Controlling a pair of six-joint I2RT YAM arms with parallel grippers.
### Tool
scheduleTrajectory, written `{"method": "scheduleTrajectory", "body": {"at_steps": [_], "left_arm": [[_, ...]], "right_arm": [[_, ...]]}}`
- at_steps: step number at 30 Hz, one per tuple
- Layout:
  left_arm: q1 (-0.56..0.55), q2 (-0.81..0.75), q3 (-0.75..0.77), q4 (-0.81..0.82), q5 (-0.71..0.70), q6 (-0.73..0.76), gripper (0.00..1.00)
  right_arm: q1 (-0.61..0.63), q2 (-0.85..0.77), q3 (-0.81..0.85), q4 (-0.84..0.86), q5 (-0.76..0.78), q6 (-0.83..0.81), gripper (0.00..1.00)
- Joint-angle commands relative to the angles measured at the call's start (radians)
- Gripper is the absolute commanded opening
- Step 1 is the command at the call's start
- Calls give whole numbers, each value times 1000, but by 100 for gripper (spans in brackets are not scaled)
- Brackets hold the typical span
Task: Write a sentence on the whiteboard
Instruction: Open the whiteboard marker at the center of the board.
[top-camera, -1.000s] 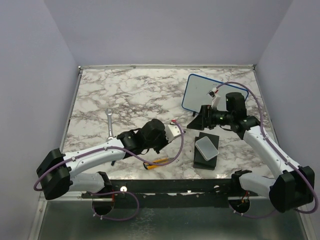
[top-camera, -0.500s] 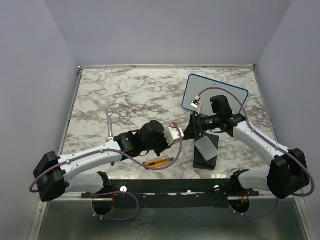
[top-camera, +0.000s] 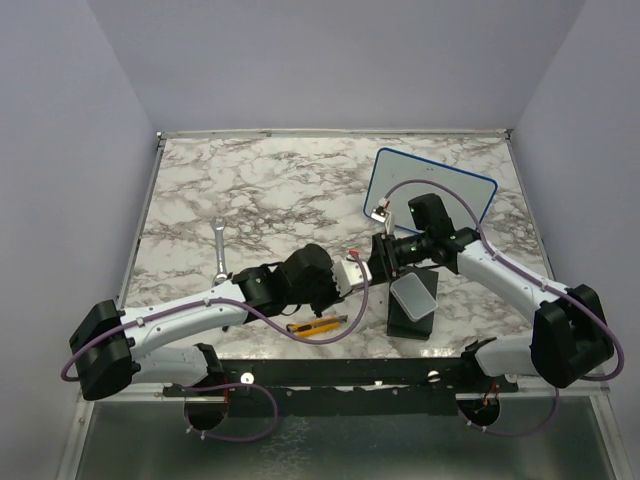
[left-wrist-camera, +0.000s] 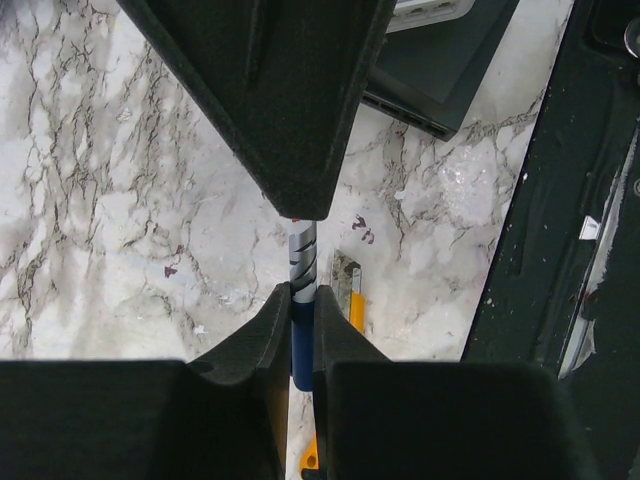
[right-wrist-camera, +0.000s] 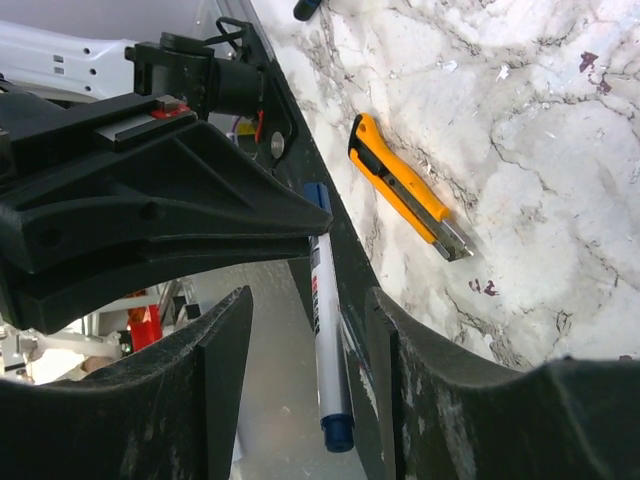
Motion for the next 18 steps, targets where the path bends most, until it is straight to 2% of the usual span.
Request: {"method": "scheduleTrajectory", "body": {"at_steps": [1,18], "left_arm": [[-6,7,12,-8,15,10,1],[-6,14,13,-18,5,13,0]], "right_arm": [[25,24,26,-7,-15,-27,52],[54,27,8,-19,-19,-51,43]]}}
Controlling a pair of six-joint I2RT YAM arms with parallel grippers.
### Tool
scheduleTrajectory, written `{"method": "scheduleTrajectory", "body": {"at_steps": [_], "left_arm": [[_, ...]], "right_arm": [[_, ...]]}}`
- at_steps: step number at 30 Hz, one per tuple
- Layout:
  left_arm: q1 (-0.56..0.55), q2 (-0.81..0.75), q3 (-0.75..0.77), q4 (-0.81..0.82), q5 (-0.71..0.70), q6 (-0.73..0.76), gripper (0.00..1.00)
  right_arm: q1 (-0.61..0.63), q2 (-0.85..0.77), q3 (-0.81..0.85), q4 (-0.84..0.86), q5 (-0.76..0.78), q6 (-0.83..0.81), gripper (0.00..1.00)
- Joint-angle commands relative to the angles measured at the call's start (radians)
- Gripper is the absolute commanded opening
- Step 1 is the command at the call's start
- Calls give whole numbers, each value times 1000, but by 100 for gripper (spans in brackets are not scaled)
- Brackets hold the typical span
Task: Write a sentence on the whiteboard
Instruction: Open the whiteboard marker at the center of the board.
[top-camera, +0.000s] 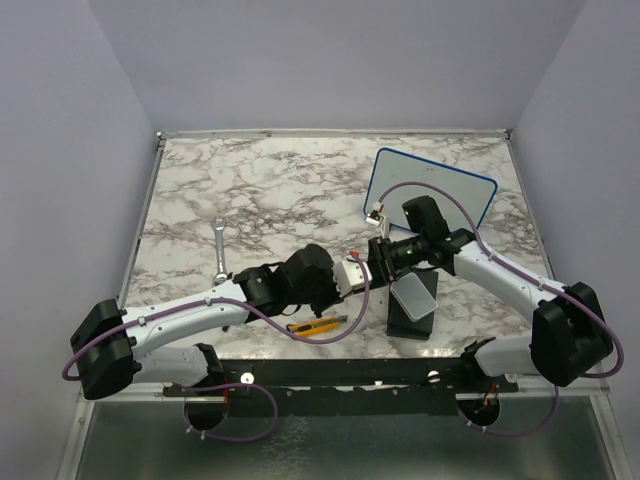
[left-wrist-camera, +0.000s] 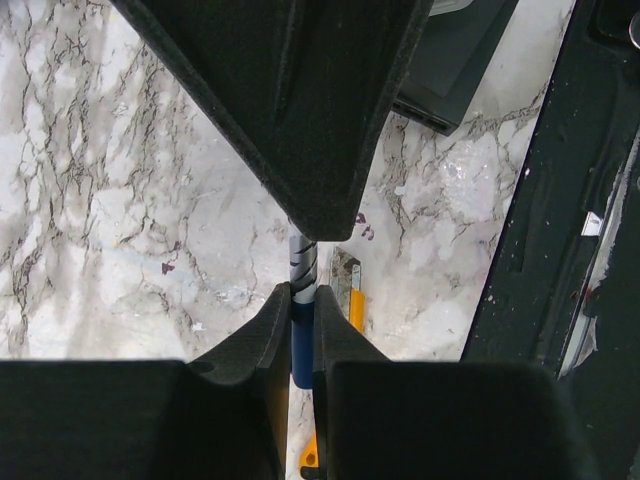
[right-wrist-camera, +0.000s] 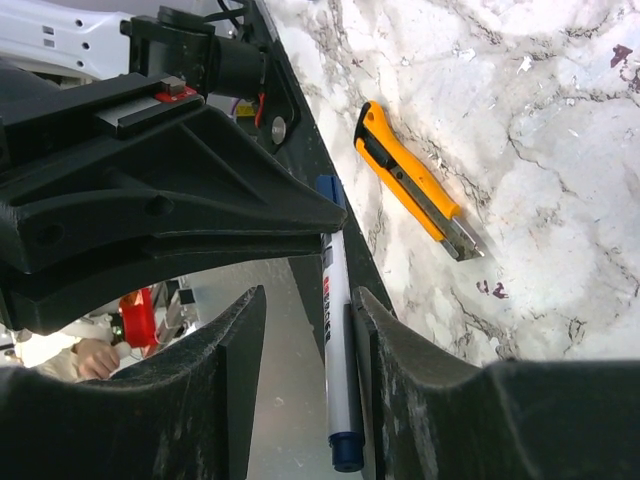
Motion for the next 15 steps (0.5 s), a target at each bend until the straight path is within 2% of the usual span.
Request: {"method": "scheduleTrajectory", "body": {"at_steps": [1,15], "left_arm": [[-6,5,13,-15,6,13,0],[-6,8,19,-29,8,17,0]], "right_arm": [[14,10,8,-20,-19,-31,43],[30,28,6,-35,-1,-53,40]]}}
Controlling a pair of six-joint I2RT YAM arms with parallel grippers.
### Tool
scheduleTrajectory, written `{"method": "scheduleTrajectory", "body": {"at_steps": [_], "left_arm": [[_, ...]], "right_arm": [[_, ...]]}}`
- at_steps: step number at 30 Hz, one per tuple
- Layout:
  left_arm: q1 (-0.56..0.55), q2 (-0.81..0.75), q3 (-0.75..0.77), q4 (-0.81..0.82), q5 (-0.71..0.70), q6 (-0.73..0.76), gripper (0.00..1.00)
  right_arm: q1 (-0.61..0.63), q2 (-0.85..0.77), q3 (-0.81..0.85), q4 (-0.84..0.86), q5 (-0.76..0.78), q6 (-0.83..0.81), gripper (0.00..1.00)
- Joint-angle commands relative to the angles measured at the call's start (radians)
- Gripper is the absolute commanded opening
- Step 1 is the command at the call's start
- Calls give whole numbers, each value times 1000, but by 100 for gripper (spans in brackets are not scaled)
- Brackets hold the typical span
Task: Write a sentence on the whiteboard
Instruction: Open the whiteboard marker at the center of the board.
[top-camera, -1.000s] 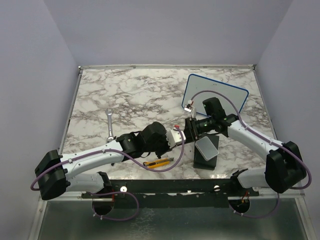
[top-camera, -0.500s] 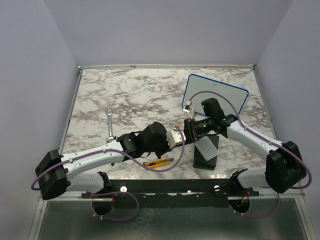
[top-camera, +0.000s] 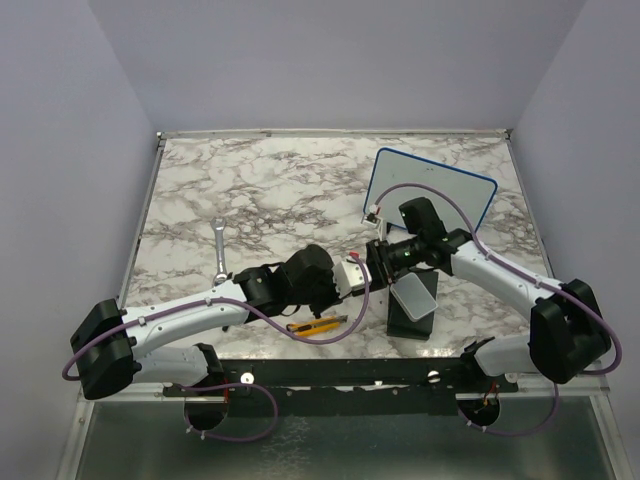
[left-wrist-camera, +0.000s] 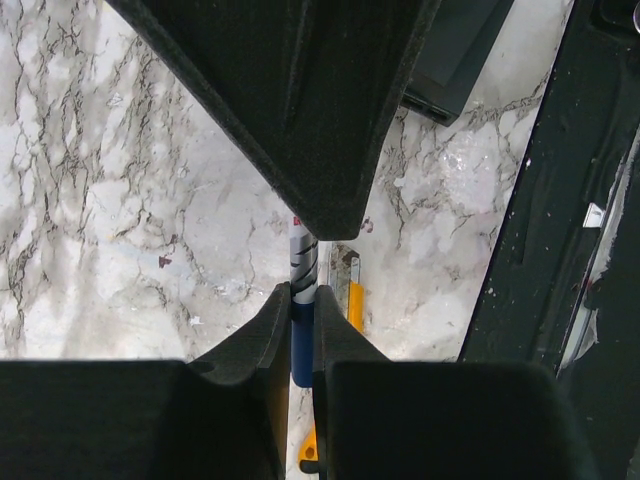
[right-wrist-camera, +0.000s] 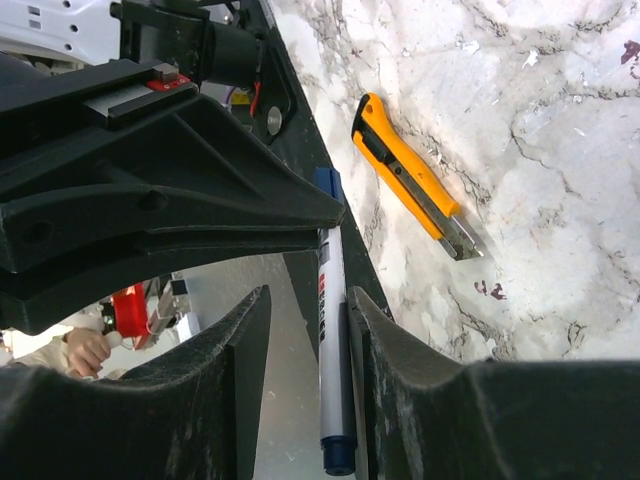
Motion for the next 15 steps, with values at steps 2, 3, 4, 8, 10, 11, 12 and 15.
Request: {"method": "scheduleTrajectory", "body": {"at_steps": [2,3,4,8,10,11,12,15], "left_arm": [[-6,8,19,-14,8,15,0],[-6,8,19,-14,9,14,0],[-6,8,19,-14,9,14,0],[-6,11,19,-14,10,14,0],[-5,12,19,-14,10,16,0],[-5,12,19,-14,11,16,0],[-6,12,19,-14,13,16,0],[-6,16,21,-15,14,13,0]], "right_arm": [[14,18,5,-32,5,-21,38],[14,20,5,-34,7,-24,38],[15,21,4,-33,8,-24,37],[18,21,3,-26,13,-21,33],[19,21,3,-25,19,-20,30],[19,21,3,-23,22,-20,29],[18,21,3,-20,23,-18,26],[19,17,1,-5,33,-8,13]]}}
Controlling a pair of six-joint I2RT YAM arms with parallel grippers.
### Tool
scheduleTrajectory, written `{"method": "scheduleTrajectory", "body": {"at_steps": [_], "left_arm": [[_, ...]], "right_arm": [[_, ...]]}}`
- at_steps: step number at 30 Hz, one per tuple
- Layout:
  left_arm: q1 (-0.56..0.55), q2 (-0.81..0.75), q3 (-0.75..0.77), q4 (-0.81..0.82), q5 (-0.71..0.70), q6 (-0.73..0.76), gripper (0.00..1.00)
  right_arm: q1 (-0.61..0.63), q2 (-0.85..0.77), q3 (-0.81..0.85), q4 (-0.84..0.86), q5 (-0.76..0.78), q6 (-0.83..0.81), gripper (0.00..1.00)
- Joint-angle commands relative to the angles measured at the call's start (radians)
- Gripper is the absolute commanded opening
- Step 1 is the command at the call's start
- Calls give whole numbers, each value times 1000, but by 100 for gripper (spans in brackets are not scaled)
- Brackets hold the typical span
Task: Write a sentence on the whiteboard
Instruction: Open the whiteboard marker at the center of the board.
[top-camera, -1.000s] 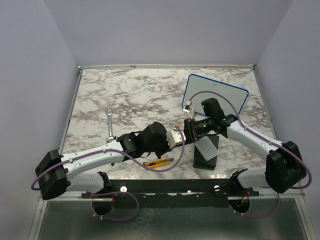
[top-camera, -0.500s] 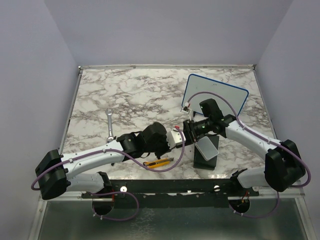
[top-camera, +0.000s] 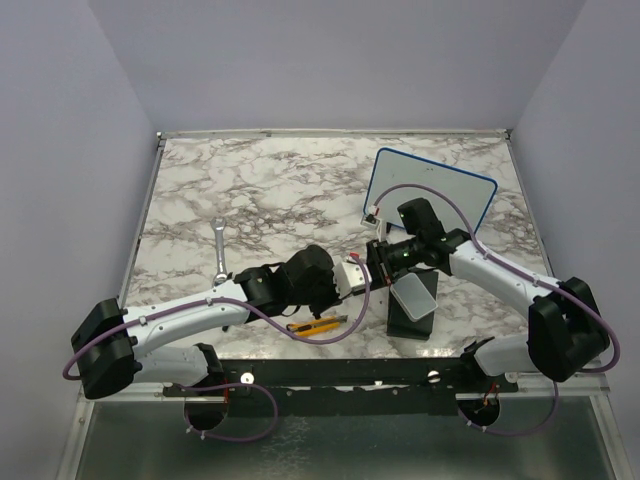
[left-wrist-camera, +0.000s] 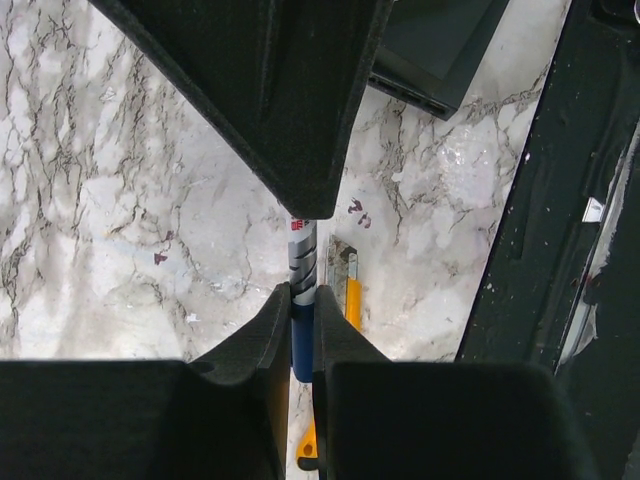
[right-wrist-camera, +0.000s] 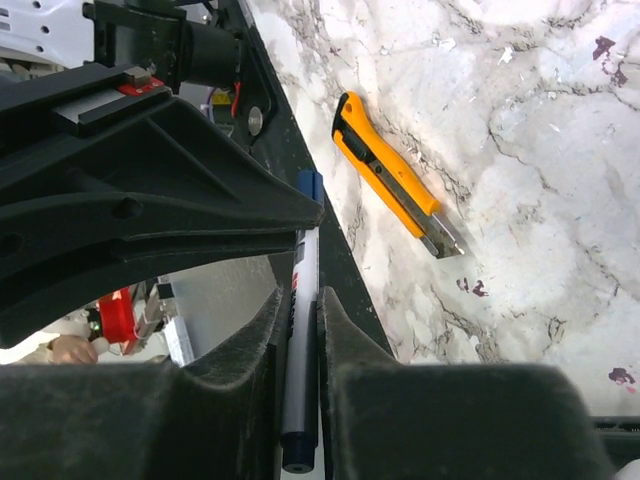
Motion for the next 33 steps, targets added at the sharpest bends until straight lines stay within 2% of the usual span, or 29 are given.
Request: {"method": "scheduleTrajectory", "body": {"at_steps": [1,2,3,4,6,9,10,14,17,21,23,26,28,33], "left_arm": [[-6,12,21,-4,14,11,0],[-6,12,22,-4,12,9,0],[-6,12,23,-4,4,4,7],[-6,12,25,-4,-23,-6,24],[-4,-1,25,-4,-96,-31,53],[13,-48,18,20,-170,-58,83],[31,-66,21,30,-178,-76,87],[126,-141,28,119,-157,-194,93],[206,-189,8,231,-158,-357,94],[287,-242,-65,441,-245,-683,98],[324,-246,-106,521,-297,-942,99],[352,-228,-184,704,-304,-1177,99],[355,-202,-204,772,-316,-1280,98],[355,-158,-219,852,-343,-1443,87]], "right_arm": [[11,0,-1,6,15,4,8],[11,-5,-1,14,24,9,3],[11,-12,-4,22,33,14,1],[11,-21,-6,30,48,20,0],[11,-47,-12,44,100,31,0],[11,-110,-27,92,231,69,0],[11,-134,-37,117,269,85,0],[11,-238,-94,261,450,170,0],[11,-313,-149,374,562,218,0],[14,-412,-246,571,692,237,0],[21,-453,-290,664,751,233,0],[34,-490,-350,794,812,226,0],[48,-489,-359,842,846,220,0],[114,-467,-358,903,945,172,0]]}}
